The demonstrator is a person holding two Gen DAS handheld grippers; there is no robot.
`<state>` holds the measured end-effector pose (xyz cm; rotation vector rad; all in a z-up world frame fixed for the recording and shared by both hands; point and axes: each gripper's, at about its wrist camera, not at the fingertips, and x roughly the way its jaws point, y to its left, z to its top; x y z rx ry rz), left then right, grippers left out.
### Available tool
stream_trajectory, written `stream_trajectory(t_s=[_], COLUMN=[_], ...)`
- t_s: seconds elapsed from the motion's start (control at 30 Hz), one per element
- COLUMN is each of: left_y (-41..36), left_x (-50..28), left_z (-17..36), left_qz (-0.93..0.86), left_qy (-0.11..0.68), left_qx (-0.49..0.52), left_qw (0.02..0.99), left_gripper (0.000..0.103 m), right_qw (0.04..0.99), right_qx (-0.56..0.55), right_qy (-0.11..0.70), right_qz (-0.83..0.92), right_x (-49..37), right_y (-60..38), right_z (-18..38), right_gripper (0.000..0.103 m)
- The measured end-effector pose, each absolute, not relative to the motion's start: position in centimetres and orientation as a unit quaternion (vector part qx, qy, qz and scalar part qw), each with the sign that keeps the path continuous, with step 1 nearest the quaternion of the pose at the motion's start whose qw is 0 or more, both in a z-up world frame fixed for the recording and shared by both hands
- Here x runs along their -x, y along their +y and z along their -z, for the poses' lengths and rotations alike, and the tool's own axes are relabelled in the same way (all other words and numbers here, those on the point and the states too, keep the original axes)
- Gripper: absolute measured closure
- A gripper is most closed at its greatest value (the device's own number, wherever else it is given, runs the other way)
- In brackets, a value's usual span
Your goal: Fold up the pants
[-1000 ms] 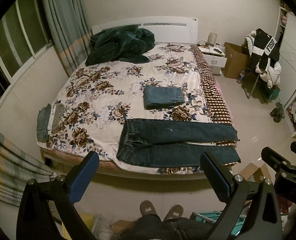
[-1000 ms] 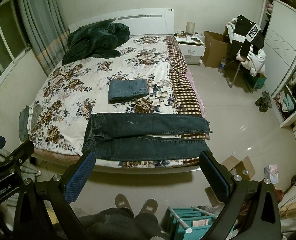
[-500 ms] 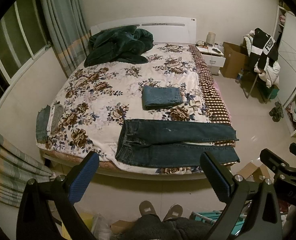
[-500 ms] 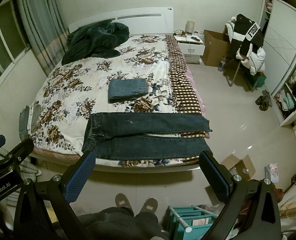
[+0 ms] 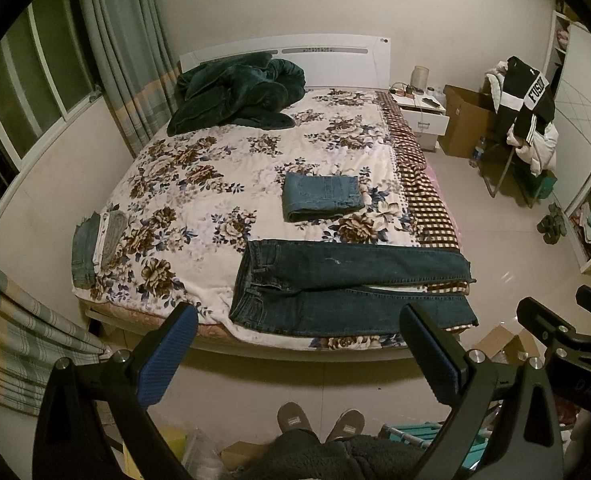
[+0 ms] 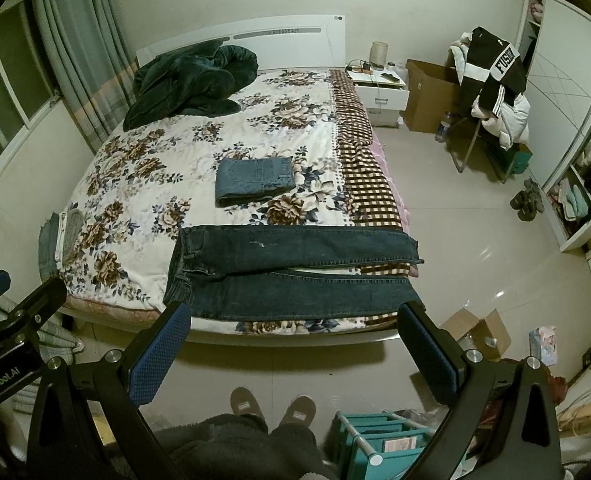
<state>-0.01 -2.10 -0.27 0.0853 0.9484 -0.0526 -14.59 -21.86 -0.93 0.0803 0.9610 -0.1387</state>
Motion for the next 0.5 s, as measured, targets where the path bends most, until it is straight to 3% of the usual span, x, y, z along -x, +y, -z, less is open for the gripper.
stream_trajectory(t_s=[0.5], left_y=[-3.1], left_x=[1.3], left_z=[0.7], left_qz=[0.025], left_qy=[0.457], left_qx=[-0.040], left_qw=[0.888], left_gripper=[0.000], right_qw=[0.881], right_qx=[-0.039], right_qy=[0.466], right_qz=[0.065], right_x=[14.4], right_y=[-22.8], right_z=[1.0], right_gripper=[0.000])
